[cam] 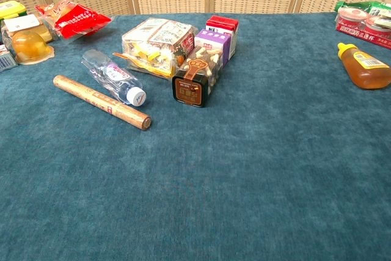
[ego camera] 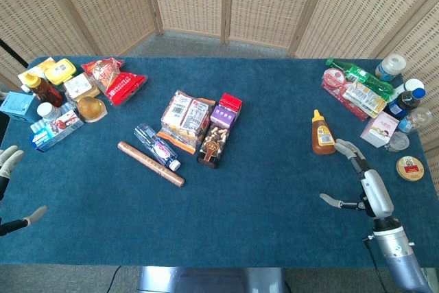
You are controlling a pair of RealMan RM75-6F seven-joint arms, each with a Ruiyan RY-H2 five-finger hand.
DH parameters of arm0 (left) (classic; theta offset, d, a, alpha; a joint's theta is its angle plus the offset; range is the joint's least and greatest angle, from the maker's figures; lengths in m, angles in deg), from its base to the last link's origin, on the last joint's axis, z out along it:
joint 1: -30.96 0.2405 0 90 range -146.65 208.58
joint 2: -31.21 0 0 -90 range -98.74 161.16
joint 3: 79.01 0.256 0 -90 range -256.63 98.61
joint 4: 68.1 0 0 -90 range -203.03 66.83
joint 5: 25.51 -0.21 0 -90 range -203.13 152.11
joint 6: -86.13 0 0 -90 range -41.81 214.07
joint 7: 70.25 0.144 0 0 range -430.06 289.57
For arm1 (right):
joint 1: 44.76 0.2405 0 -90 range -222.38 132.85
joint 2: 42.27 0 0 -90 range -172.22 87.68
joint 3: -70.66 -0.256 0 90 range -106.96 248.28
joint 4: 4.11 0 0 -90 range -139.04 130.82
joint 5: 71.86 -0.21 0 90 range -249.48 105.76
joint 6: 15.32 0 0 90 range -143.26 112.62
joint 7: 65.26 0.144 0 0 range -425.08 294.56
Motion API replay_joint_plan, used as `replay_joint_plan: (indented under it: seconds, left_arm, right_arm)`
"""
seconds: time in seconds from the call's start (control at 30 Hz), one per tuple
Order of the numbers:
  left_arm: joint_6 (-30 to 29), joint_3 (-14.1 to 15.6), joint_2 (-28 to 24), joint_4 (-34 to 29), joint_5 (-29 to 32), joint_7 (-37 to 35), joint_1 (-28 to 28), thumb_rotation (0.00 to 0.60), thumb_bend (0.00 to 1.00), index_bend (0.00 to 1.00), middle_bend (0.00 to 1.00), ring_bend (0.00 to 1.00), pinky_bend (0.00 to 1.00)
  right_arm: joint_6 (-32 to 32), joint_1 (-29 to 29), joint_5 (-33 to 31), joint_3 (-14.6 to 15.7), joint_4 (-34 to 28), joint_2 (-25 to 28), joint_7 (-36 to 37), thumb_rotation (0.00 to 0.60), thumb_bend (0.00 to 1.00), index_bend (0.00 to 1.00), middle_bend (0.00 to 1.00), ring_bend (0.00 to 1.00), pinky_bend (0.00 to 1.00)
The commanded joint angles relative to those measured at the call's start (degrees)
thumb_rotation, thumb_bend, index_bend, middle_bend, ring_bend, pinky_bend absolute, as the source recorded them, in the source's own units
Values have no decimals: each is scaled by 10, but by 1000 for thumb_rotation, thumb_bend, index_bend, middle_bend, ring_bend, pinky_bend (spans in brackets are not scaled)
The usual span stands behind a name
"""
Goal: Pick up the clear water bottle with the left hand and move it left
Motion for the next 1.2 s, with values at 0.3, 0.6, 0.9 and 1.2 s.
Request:
replay_joint_plan:
  seconds: [0.3, 0.6, 0.9, 1.2]
  left_arm:
    - [27, -4, 11, 12, 7, 13, -17, 600, 1, 0, 0, 0, 0]
    - [156, -31, 24, 56, 18, 52, -112, 600, 0, 0, 0, 0, 0]
    - [248, -67, 62, 143, 35, 67, -207, 600, 1, 0, 0, 0, 0]
    - [328, -74, 111, 218, 72, 119, -271, 600, 0, 0, 0, 0, 8]
  right_arm:
    - [7, -2, -1, -1, -5, 5, 2, 600, 0, 107, 50, 0, 0]
    - [36, -23, -7, -2, -32, 23, -1, 600, 1, 107, 50, 0, 0]
    - [68, -41, 6, 0, -43, 38, 1, 600, 1, 107, 51, 0, 0]
    - [71, -41, 13, 0, -43, 41, 13, 600, 0, 106, 52, 0, 0]
